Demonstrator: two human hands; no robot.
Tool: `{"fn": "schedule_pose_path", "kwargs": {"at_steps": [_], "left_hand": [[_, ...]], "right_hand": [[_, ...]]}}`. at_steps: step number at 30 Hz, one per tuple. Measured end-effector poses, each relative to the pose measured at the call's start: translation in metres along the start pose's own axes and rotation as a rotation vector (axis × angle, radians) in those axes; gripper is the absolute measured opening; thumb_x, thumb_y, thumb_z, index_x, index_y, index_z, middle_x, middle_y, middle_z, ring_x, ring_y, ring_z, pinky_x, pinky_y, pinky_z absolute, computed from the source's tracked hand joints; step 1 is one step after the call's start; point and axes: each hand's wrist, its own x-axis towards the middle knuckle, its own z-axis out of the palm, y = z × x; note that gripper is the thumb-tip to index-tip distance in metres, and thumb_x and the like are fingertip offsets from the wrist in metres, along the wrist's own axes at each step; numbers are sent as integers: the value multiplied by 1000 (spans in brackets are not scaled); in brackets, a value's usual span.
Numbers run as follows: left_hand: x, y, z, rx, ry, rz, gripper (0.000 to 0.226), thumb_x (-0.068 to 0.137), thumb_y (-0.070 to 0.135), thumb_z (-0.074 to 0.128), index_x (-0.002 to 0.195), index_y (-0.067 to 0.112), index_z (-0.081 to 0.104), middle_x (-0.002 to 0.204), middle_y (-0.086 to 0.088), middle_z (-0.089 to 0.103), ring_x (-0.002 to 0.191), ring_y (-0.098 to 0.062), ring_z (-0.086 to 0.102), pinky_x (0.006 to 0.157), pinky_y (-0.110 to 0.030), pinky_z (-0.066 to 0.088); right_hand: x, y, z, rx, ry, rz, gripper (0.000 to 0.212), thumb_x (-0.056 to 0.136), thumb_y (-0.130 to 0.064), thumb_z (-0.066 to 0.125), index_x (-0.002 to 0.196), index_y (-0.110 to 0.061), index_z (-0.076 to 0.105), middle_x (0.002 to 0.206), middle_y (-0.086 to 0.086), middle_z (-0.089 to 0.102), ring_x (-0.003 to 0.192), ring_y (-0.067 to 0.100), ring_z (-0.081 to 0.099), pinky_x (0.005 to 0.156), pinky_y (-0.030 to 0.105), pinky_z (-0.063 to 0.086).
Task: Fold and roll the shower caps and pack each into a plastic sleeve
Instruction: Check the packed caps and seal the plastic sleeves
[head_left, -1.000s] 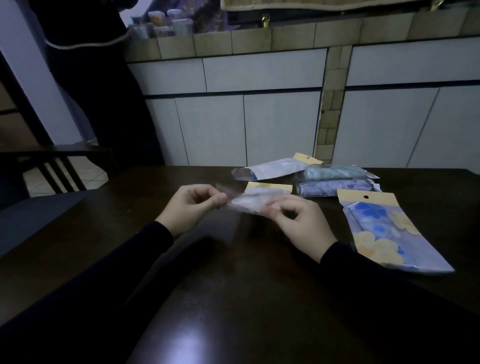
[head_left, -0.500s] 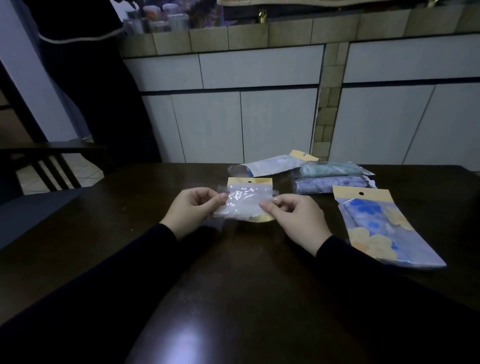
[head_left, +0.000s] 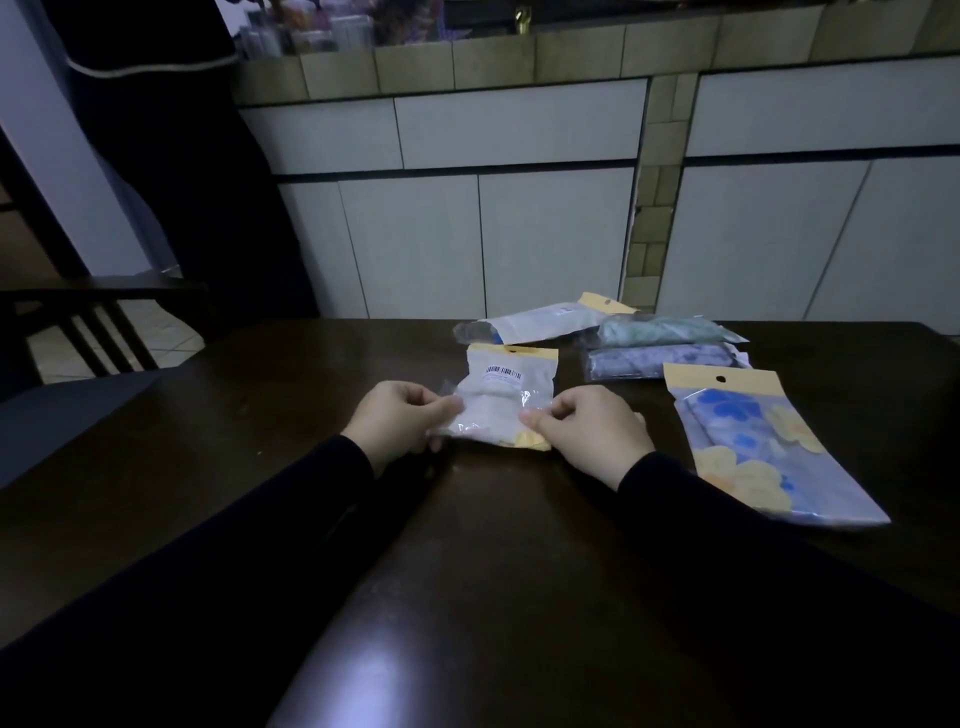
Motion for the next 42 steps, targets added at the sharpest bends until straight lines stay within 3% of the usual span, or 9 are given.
{"fn": "schedule_pose_path", "kwargs": {"at_steps": [3, 6, 12, 17, 22, 27, 32, 38, 42], "left_hand": [[3, 2, -1, -11, -11, -70, 35, 79, 32, 78, 67, 13, 53, 46, -1, 54, 41, -12, 44, 40, -19, 35], [6, 2, -3, -137, -65, -165, 42, 72, 28, 85, 94, 8, 56, 52, 0, 54, 40, -9, 45, 36, -19, 33], [-12, 13, 3, -303, -132, -143, 21, 87, 19, 71, 97, 2, 65, 68, -11, 66, 50, -13, 55, 42, -18, 40], [-29, 28, 14, -398, -139, 79, 15, 93, 21, 62, 94, 6, 62, 76, -9, 63, 55, -10, 58, 46, -17, 42], [-35, 36, 15, -438, -240, 115, 50, 101, 44, 34, 107, 7, 66, 87, -7, 65, 80, -19, 55, 59, -25, 35], [-35, 41, 16, -424, -275, 124, 59, 102, 48, 26, 105, 10, 71, 82, 0, 68, 74, -14, 48, 60, -26, 29], [-26, 23, 18, -484, -102, 27, 22, 91, 33, 64, 99, 12, 65, 82, -5, 56, 59, -8, 47, 51, -19, 37], [-24, 20, 23, -537, -27, -131, 75, 72, 43, 78, 128, 22, 34, 105, -6, 65, 87, -20, 61, 72, -32, 46], [-22, 22, 12, -561, -202, -122, 93, 57, 52, 86, 132, 15, 44, 109, -6, 71, 84, -18, 70, 59, -32, 53]], "right_hand": [[2, -1, -2, -4, -44, 20, 36, 87, -58, 56, 79, -25, 66, 81, -12, 62, 90, 12, 55, 91, 40, 35], [0, -2, -2, -15, -43, 22, 26, 87, -52, 58, 83, -27, 65, 83, -14, 61, 92, 11, 55, 90, 39, 35], [-20, -17, -5, -151, 313, -292, 28, 84, -58, 56, 101, -37, 62, 96, -16, 61, 97, 8, 52, 91, 36, 30], [-37, -34, -9, -95, 199, -293, 60, 79, -81, 35, 91, -34, 71, 84, -17, 69, 90, 3, 56, 98, 38, 21], [-27, -29, -25, 98, 115, -165, 68, 71, -85, 37, 77, -27, 73, 66, -17, 64, 81, 7, 57, 93, 39, 32], [-23, -25, -35, 270, 56, -119, 56, 83, -55, 51, 39, -19, 52, 36, -9, 41, 54, 14, 44, 75, 37, 34], [-22, -19, -35, 250, 84, -188, 41, 91, -27, 49, 56, -9, 61, 43, -7, 46, 59, 14, 47, 76, 33, 32], [-17, -18, -32, 391, 62, -232, 42, 95, -19, 44, 66, 10, 49, 64, 23, 49, 62, 19, 44, 60, 32, 31], [-21, -19, -33, 403, -33, -225, 33, 95, 0, 36, 71, -2, 58, 66, 1, 53, 63, 7, 44, 61, 25, 33]]}}
